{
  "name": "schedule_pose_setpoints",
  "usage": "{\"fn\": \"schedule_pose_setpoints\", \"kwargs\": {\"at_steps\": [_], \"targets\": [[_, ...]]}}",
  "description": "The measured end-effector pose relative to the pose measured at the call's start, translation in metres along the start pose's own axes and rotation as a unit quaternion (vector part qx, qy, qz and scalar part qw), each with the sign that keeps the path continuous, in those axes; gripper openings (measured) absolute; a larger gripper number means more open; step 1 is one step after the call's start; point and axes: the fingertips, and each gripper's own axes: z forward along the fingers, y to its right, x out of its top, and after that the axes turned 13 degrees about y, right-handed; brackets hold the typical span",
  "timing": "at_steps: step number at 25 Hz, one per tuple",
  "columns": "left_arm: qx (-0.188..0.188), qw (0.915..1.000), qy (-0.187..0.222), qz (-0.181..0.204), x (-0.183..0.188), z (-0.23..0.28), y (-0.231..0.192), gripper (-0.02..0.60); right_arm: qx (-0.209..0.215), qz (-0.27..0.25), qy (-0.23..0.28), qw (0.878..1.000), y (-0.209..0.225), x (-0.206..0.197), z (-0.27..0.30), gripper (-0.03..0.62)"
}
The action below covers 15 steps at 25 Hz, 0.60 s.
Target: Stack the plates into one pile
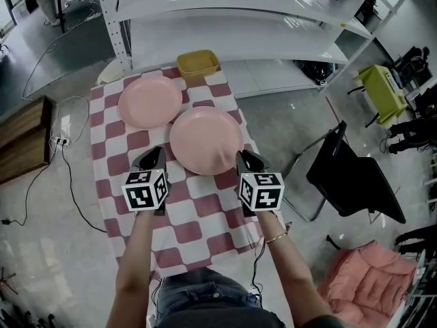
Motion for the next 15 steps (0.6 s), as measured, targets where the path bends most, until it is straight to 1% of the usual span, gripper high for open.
{"fn": "schedule_pose_setpoints", "kwargs": {"at_steps": [4, 8, 15], "targets": [[-0.001, 0.9999, 0.013, 0.000, 0.006, -0.015, 0.002, 0.025, 0.011, -0.004, 0.012, 1.000, -0.007, 0.006, -0.010, 0.040], [-0.002, 0.9996, 0.029, 0.003, 0.019, -0.032, 0.001, 0.021, 0.026, -0.011, 0.023, 0.999, -0.017, 0.019, -0.018, 0.034], [0.015, 0.9979, 0.060, 0.017, 0.046, -0.067, -0.010, 0.018, 0.064, -0.019, 0.051, 0.996, -0.043, 0.048, -0.023, 0.026]]}}
